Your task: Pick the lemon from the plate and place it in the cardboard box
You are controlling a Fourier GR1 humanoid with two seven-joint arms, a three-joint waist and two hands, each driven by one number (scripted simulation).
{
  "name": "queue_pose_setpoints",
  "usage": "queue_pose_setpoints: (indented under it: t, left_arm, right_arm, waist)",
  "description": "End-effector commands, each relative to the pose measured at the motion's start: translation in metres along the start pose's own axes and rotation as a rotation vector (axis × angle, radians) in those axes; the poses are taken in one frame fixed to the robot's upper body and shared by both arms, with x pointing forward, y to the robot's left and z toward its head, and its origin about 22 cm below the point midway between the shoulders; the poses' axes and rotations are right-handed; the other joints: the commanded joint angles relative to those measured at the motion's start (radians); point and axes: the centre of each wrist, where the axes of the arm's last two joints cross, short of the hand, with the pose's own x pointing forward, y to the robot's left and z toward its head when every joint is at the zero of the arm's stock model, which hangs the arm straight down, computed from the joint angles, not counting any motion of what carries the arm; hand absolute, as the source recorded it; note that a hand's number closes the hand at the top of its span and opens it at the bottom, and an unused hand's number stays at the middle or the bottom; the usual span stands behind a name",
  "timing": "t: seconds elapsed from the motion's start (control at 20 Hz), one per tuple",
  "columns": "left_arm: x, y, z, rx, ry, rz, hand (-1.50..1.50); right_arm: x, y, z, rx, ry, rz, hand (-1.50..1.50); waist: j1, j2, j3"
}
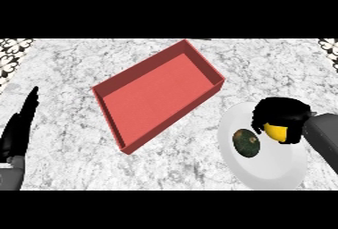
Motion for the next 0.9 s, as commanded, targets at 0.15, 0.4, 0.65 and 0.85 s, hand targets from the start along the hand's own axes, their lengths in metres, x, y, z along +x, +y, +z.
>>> queue_pose_setpoints:
  t: [0.15, 0.4, 0.65, 0.85]
  left_arm:
    - [-0.018, 0.008, 0.008, 0.02, 0.037, -0.013, 0.0]
    - [-0.024, 0.022, 0.011, 0.051, 0.088, -0.022, 0.0]
    - [-0.024, 0.019, 0.013, 0.045, 0.076, -0.019, 0.0]
    - [-0.021, 0.02, 0.016, 0.043, 0.07, -0.041, 0.0]
  right_arm:
    - [-0.004, 0.001, 0.004, -0.289, 0.445, -0.125, 1.5]
    - [-0.011, 0.016, 0.037, -0.451, 0.989, -0.245, 1.5]
    - [0.001, -0.045, -0.013, -0.712, 1.035, -0.174, 1.5]
    - [0.038, -0.087, -0.055, -0.819, 0.934, -0.079, 1.5]
  waist:
    - [-0.039, -0.017, 0.001]
    - [-0.088, -0.038, -0.003]
    - [-0.088, -0.042, -0.004]
    - [-0.073, -0.035, -0.001]
